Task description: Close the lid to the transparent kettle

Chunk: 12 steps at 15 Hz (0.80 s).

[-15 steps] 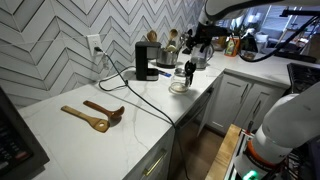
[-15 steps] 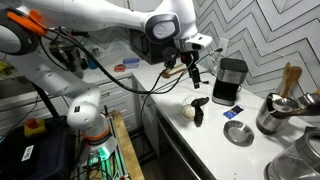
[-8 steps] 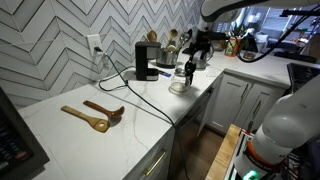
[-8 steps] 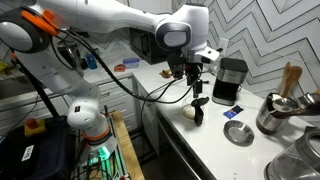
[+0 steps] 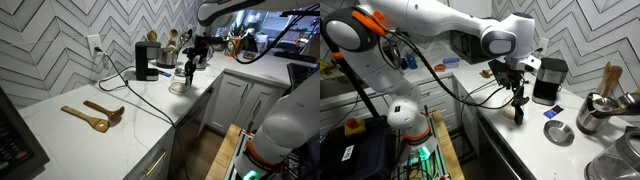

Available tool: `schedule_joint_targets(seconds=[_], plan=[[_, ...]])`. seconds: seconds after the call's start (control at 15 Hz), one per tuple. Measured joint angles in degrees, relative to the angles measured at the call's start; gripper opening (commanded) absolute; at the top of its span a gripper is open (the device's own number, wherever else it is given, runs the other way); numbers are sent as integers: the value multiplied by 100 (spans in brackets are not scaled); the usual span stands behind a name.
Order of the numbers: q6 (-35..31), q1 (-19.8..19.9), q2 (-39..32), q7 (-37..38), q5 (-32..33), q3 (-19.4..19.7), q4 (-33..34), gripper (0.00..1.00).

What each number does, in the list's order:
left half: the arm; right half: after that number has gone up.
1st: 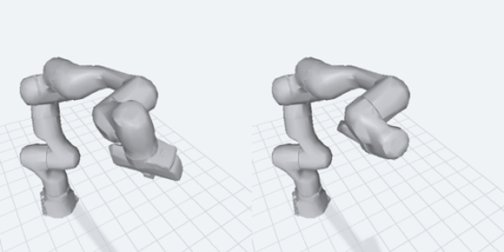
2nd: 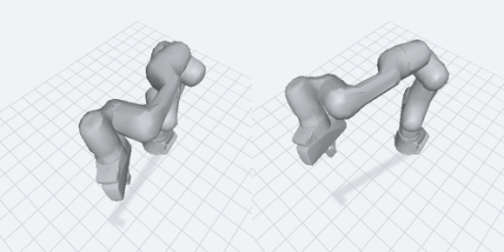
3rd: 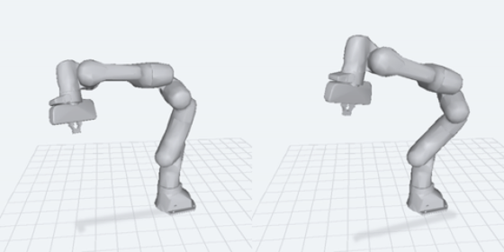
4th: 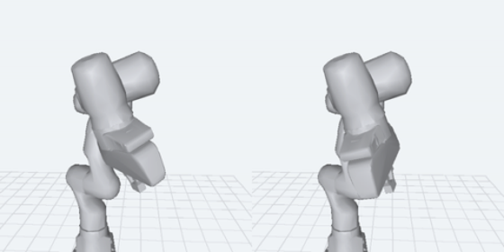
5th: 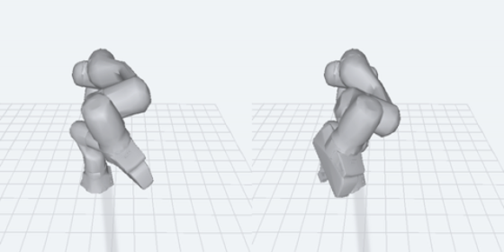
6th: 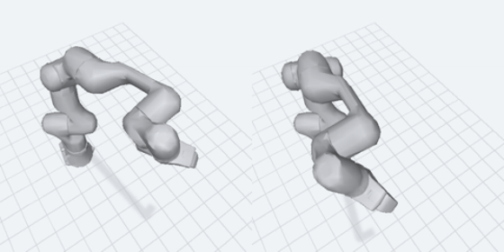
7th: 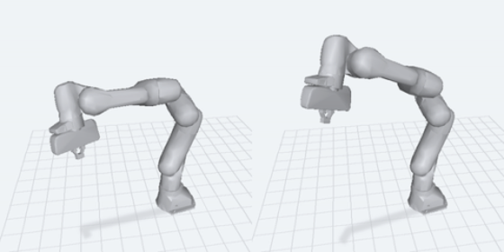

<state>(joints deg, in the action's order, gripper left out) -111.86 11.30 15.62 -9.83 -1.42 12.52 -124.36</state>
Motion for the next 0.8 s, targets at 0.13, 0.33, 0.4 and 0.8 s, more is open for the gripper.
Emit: schedule_joint_targets(seconds=[0.13,0.33,0.4,0.8], plan=[[-23,-3,-63,-119,-101,12,5,100],[-84,-10,-139,-259,-212,13,42,100],[-112,-14,-165,-292,-285,13,65,100],[-175,-117,-250,-516,-700,9,109,100]])
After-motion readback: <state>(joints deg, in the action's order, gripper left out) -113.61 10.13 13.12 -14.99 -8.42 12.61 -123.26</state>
